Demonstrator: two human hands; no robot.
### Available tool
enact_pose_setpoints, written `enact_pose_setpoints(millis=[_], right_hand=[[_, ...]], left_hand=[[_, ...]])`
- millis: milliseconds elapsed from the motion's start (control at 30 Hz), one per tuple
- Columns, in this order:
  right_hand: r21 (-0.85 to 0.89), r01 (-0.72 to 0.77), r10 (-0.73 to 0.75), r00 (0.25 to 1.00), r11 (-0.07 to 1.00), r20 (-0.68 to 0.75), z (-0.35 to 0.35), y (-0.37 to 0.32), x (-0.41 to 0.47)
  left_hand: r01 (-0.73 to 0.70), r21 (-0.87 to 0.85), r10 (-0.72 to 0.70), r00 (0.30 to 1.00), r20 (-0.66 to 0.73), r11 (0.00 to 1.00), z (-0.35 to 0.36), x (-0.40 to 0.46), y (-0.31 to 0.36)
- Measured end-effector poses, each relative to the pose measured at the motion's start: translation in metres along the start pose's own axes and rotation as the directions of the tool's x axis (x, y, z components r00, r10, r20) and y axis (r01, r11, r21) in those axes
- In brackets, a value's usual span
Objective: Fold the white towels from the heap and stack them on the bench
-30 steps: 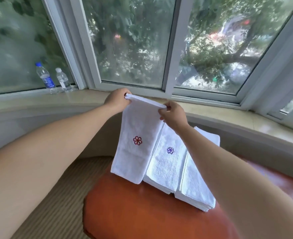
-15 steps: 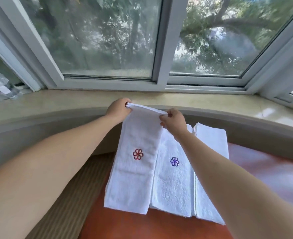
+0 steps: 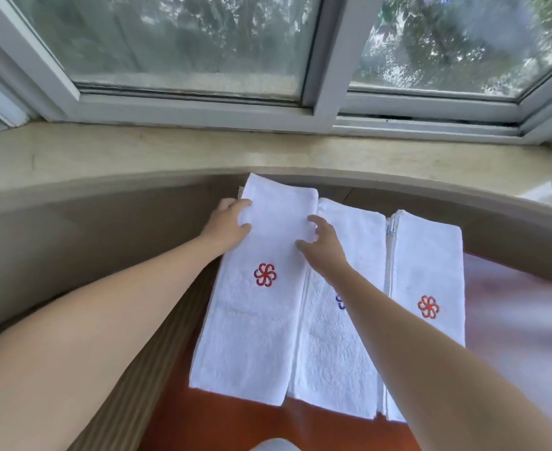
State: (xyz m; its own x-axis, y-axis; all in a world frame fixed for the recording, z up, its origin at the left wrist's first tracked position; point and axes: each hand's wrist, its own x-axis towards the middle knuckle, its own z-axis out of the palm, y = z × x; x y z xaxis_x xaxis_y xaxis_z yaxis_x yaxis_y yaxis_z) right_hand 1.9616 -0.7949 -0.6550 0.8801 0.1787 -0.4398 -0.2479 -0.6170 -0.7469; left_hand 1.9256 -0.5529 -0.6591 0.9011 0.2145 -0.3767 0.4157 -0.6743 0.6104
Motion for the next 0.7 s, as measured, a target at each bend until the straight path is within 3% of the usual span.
enact_pose_setpoints(millis=[100,200,300,400,533,700], right_hand=[[-0.019,-0.009,0.008,0.998,1.0,-0.061,0.006,0.008,-0.011],[-0.177,0.05,-0.057,0.998,0.983,-0.035,0.008,0.009,-0.032],[-0.365,0.136,-0.11,0.99,0.921,0.091,0.013,0.016,-0.064],[-0.445,0.172,-0.091,0.976,0.879,0.198,0.024,0.029,-0.104],[-0.514,0.153,-0.055,0.978,0.844,0.201,0.037,0.05,-0.156],[-0.581,0.152,-0.019,0.973,0.799,0.229,0.045,0.075,-0.219]], left_hand=[[0.031,-0.022,-0.032,0.999,-0.003,0.999,0.008,-0.015,-0.016],[-0.013,0.107,0.014,1.0,-0.012,0.994,0.012,-0.039,-0.021],[-0.208,0.37,0.191,0.978,0.082,0.906,0.018,-0.07,-0.023],[-0.372,0.502,0.285,0.927,0.243,0.781,0.026,-0.104,-0.025],[-0.45,0.538,0.297,0.889,0.35,0.713,0.04,-0.152,-0.031],[-0.411,0.585,0.208,0.9,0.383,0.699,0.061,-0.218,-0.035]])
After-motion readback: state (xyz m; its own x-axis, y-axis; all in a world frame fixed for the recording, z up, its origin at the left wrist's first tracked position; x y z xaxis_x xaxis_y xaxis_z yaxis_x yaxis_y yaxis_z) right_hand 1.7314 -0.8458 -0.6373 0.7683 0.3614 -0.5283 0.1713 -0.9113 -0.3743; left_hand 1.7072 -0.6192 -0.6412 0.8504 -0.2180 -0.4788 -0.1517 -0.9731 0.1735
